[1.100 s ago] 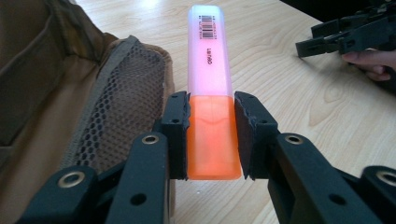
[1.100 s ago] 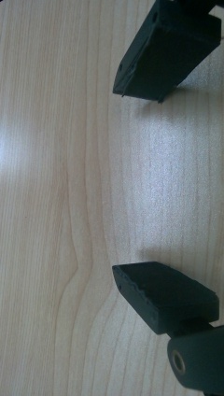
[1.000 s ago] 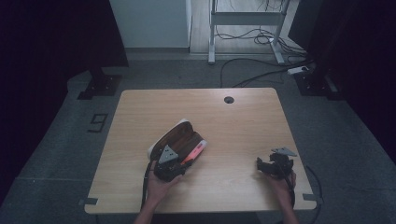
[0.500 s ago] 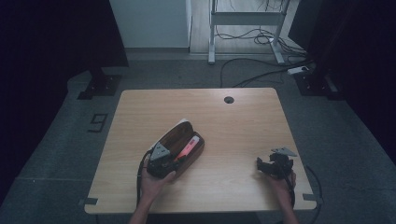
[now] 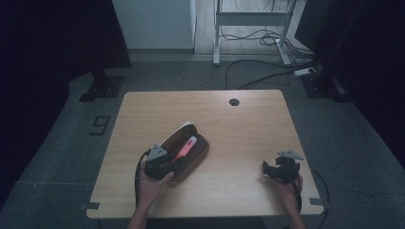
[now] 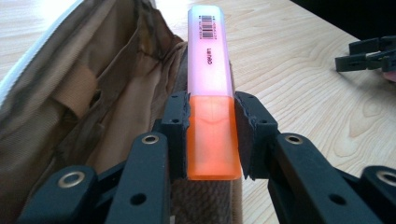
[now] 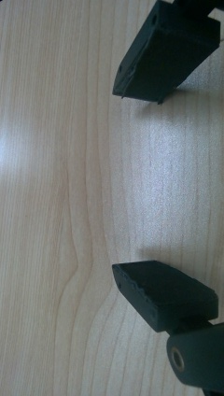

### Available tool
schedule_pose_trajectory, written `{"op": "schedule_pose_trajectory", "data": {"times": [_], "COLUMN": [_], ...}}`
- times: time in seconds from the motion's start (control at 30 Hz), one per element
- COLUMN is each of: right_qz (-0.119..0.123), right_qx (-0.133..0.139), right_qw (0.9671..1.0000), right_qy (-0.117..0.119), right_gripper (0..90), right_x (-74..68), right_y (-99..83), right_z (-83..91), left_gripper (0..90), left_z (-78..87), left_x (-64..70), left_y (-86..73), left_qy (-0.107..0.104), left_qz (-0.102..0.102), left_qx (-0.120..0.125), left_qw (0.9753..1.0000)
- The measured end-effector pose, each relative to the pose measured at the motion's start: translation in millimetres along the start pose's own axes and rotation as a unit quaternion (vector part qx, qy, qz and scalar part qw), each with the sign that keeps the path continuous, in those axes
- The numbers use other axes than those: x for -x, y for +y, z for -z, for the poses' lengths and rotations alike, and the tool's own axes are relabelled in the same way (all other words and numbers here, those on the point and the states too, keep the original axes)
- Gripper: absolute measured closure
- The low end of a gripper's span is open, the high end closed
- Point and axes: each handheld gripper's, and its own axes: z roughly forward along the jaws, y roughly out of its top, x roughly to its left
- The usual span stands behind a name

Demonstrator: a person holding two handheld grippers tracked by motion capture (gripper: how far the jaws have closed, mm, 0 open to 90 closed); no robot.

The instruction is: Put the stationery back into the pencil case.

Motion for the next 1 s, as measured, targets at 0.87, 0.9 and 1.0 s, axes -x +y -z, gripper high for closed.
{"op": "schedule_pose_trajectory", "data": {"times": [0.87,0.9,1.0], "right_qz": [0.000,0.000,0.000], "right_qx": [0.000,0.000,0.000], "right_qw": [1.0000,1.0000,1.0000], "right_qy": [0.000,0.000,0.000], "right_gripper": [12.2,12.2,12.2], "right_x": [0.0,0.0,0.0], "right_y": [0.0,0.0,0.0], "right_z": [0.0,0.0,0.0], "left_gripper": [67.4,67.4,67.4], "left_z": [-2.2,-4.1,-5.9], "left_x": [-10.2,-9.1,-8.5], "left_y": [-3.8,-4.3,-5.1], "left_qy": [0.042,0.048,0.051], "left_qz": [-0.008,-0.011,-0.014], "left_qx": [-0.021,-0.024,-0.028], "left_qw": [0.9989,0.9985,0.9982]}}
